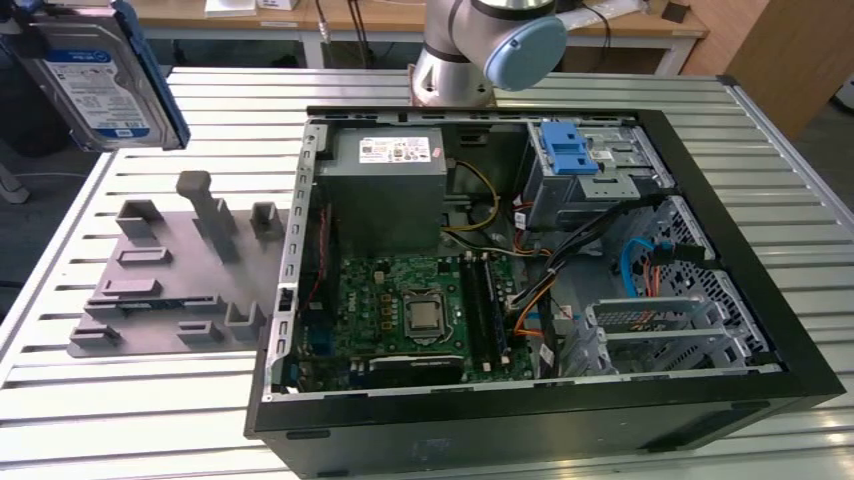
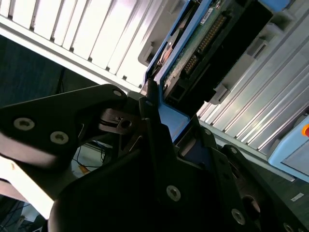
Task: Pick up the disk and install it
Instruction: 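Pick up the disk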
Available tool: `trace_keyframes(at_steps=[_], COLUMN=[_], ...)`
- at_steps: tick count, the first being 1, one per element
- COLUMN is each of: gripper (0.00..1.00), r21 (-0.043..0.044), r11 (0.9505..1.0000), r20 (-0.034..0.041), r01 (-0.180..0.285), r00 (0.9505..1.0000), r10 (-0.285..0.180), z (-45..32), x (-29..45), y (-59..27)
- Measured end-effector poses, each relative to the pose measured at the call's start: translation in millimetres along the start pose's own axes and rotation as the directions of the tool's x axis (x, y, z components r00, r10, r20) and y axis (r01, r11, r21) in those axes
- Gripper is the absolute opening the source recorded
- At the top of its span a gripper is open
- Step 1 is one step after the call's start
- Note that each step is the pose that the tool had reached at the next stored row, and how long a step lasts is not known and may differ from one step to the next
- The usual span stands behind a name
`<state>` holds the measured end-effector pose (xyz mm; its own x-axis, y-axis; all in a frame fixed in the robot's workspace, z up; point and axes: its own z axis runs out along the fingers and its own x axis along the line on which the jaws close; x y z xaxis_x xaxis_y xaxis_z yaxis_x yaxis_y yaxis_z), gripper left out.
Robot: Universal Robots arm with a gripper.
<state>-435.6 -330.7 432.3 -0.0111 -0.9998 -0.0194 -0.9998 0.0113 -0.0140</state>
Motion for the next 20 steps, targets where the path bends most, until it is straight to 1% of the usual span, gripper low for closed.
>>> trace_keyframes(at_steps=[9, 12, 14, 20], gripper=[0.36, 0.36, 0.36, 0.36], r21=[0.0017, 0.0020, 0.0019, 0.0020], r11=[1.0000, 1.0000, 1.0000, 1.0000], r20=[0.0014, 0.0019, 0.0028, 0.0031], r01=[0.000, 0.000, 0.000, 0.000], r00=[1.0000, 1.0000, 1.0000, 1.0000], r10=[0.000, 0.000, 0.000, 0.000], z=[-27.7, -35.8, -39.0, -43.1], x=[-0.5, -0.7, -0.7, -0.8], y=[-0.4, -0.5, -0.5, -0.6])
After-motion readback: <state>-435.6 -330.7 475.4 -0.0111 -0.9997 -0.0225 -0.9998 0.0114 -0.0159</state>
